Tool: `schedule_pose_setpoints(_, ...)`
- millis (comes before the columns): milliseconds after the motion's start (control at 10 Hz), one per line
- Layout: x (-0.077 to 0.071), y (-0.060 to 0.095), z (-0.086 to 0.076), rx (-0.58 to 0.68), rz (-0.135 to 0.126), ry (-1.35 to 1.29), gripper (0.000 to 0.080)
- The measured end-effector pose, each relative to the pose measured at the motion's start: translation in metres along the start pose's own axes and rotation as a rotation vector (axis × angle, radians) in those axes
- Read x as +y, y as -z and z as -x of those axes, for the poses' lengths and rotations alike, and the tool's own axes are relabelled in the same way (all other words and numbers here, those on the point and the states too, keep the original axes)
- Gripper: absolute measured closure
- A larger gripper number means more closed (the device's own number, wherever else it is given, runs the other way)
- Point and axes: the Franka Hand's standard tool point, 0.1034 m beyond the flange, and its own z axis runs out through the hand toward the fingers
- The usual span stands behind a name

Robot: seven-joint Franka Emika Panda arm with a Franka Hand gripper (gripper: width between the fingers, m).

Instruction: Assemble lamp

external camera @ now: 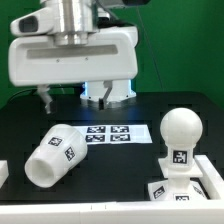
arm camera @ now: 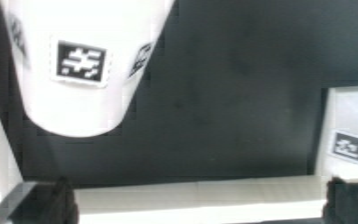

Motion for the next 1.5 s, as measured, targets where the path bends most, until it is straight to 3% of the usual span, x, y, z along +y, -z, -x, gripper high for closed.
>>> schedule_pose_setpoints(500,-0.001,-0.002,0.004,-0.009,-0.003,-0.001,0.0101)
schedule_pose_setpoints(600,0.007,-0.005,0.004,-0.095,-0.030,-0.026,0.0101)
schedule_pose_setpoints(700,0.014,-0.006,-0.007,-0.174,-0.054,-0.050,0.0101)
schedule_pose_setpoints(800,0.016,-0.002,-0.024,-0.211,-0.066,-0.071,0.0101)
schedule_pose_setpoints(1000,0.011,-0.003,-0.024,-0.414,-0.086,-0.108,0.0101)
schedule_pose_setpoints(1100,0.012,-0.005,-0.033,-0.419,-0.084,-0.103,0.0101)
schedule_pose_setpoints(1300,0.009,-0.006,-0.018,-0.579,-0.108,-0.104,0.0101)
schedule_pose_setpoints(1500,0.017,-0.007,-0.017,-0.752,-0.130,-0.132,0.0101)
